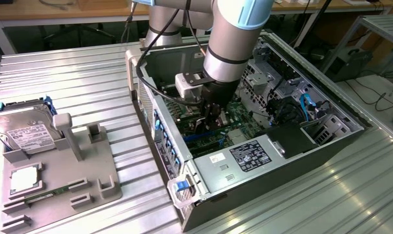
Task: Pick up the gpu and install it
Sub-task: 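Insert the gpu into the slot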
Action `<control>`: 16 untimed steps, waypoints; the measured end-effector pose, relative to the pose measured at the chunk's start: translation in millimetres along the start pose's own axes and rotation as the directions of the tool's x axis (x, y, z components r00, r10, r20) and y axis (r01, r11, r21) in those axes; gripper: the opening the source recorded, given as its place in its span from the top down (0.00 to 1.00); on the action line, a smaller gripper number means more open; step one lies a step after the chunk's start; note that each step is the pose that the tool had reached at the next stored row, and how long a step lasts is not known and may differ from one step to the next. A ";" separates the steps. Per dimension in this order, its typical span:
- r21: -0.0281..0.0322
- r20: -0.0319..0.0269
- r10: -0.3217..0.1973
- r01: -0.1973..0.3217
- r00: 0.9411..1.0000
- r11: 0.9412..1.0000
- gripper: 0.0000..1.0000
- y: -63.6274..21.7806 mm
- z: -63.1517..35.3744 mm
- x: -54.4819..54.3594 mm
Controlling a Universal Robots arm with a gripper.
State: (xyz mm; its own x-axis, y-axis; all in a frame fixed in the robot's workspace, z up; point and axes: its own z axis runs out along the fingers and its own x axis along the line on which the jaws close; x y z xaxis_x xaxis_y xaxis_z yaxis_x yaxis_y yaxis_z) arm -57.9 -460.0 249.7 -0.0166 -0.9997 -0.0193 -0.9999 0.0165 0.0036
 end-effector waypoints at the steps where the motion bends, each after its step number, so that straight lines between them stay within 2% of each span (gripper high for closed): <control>1: 0.000 0.000 0.000 0.000 1.000 1.000 0.72 0.0 0.0 -0.5; 16: 0.000 0.000 0.000 0.000 1.000 1.000 0.72 3.5 3.1 0.2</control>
State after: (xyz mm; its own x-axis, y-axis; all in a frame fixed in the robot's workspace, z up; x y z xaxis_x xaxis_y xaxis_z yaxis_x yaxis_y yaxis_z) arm -61.4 -460.0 246.7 -0.0166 -0.9997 -0.0195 -0.9999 0.0165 0.0035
